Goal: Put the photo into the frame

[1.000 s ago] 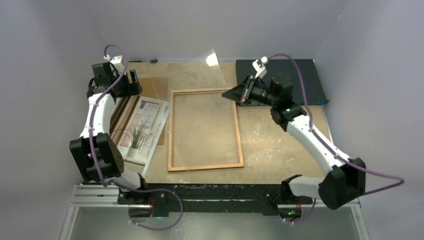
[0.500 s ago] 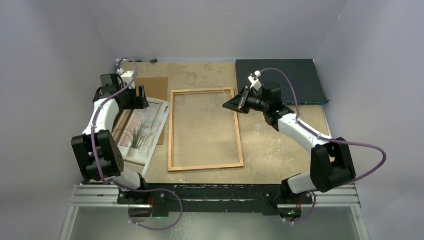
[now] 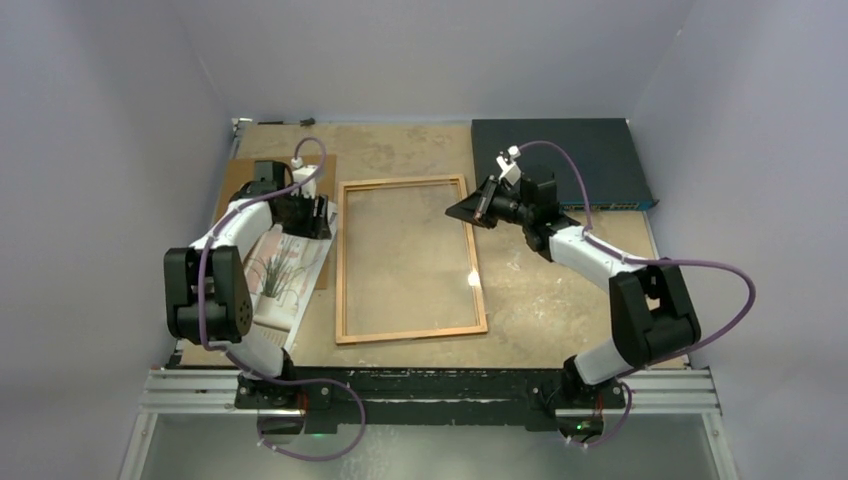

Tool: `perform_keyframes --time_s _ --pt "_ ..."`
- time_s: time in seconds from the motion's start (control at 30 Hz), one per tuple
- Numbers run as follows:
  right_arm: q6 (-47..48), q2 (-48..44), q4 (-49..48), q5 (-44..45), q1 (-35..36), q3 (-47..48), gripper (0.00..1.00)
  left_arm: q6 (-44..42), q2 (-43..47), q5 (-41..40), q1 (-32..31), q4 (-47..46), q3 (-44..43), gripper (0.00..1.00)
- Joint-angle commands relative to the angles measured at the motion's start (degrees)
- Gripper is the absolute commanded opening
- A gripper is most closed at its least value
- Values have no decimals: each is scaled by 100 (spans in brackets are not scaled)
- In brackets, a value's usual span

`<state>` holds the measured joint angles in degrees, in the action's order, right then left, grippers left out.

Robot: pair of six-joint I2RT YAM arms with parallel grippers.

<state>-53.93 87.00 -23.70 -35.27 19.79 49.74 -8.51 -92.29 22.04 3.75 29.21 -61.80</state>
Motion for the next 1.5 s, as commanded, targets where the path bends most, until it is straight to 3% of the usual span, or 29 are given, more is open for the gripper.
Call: perform_keyframes --time_s 0.0,0.13,0.4,0.6,0.73,0.8,0.87,0.9,1.07,1.47 --pt "196 -385 -262 8 -18 87 0 -44 -177 -51 -118 -266 203 52" --pt "307 -790 -136 189 -19 166 0 13 -369 -22 -161 -371 272 43" --pt "-17 -1073 -1084 -468 77 183 0 387 -477 94 -96 -566 265 32" --pt "-311 -769 -1616 -698 82 83 0 810 -8 -132 383 -778 95 44" --pt "-879 -280 -2691 -763 82 -262 0 741 331 -276 697 -696 -45 59" --pt "-766 -105 -2681 -617 78 -269 0 564 472 -435 706 -610 -98 64" --pt "-501 2 -2465 -446 78 -203 0 375 655 -519 706 -527 -150 84" --pt "-360 42 -2327 -389 78 -163 0 312 753 -550 706 -510 -164 87" --pt "122 176 -1873 -163 80 -100 0 100 858 -528 694 -398 -68 95" --pt "576 397 -1467 216 77 -113 0 -12 -44 -700 119 -332 373 95"
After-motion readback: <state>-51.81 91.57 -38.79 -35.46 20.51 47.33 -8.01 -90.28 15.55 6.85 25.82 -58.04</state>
